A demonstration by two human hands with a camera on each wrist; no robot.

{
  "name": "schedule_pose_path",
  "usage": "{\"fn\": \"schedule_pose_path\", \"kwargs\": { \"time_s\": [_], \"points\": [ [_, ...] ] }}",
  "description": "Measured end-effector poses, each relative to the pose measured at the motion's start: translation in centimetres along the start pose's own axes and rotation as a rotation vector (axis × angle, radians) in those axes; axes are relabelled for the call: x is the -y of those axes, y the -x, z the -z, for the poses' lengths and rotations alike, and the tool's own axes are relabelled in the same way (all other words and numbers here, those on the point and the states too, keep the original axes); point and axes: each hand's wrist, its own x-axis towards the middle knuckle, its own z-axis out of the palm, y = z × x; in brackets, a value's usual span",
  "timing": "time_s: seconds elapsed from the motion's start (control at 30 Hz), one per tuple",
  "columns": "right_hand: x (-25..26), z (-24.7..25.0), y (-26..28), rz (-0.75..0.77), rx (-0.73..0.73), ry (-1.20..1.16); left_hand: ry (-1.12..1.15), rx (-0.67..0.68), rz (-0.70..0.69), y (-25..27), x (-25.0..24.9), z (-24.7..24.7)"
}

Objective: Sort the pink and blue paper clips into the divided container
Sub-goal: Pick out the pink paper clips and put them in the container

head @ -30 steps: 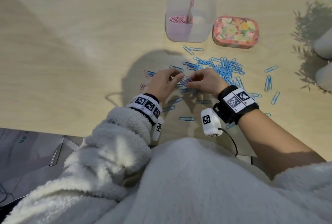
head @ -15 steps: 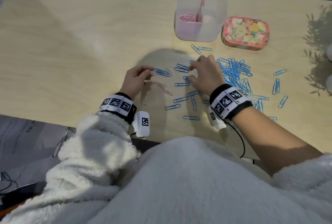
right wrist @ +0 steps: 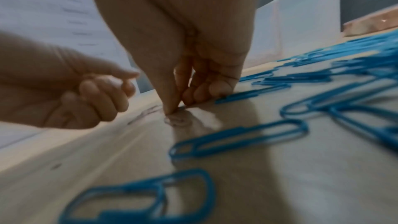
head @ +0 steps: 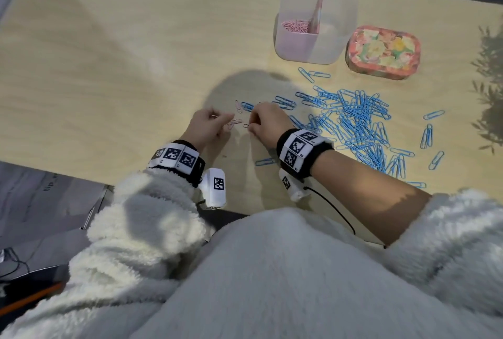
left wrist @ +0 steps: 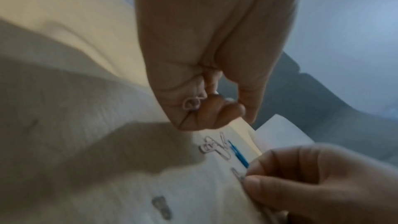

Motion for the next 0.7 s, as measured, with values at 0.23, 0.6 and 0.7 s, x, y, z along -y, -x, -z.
{"fn": "schedule_pose_path", "kwargs": {
  "time_s": [0.23, 0.6, 0.7],
  "points": [
    [-1.1, -0.1, 0.4, 0.099, 0.026, 0.194, -0.705, -0.112, -0.318, 0.0, 0.5, -0.8],
    [-1.6, -1.4, 2.2, -0.047, 0.046, 0.004, -0.615, -0.019, -0.319, -0.4, -0.2, -1.3],
    [-1.2, -1.4, 2.1, 0.041, 0.071, 0.128, -0.439, 0.043, -0.221, -1.0, -1.3, -0.9]
  ]
}}
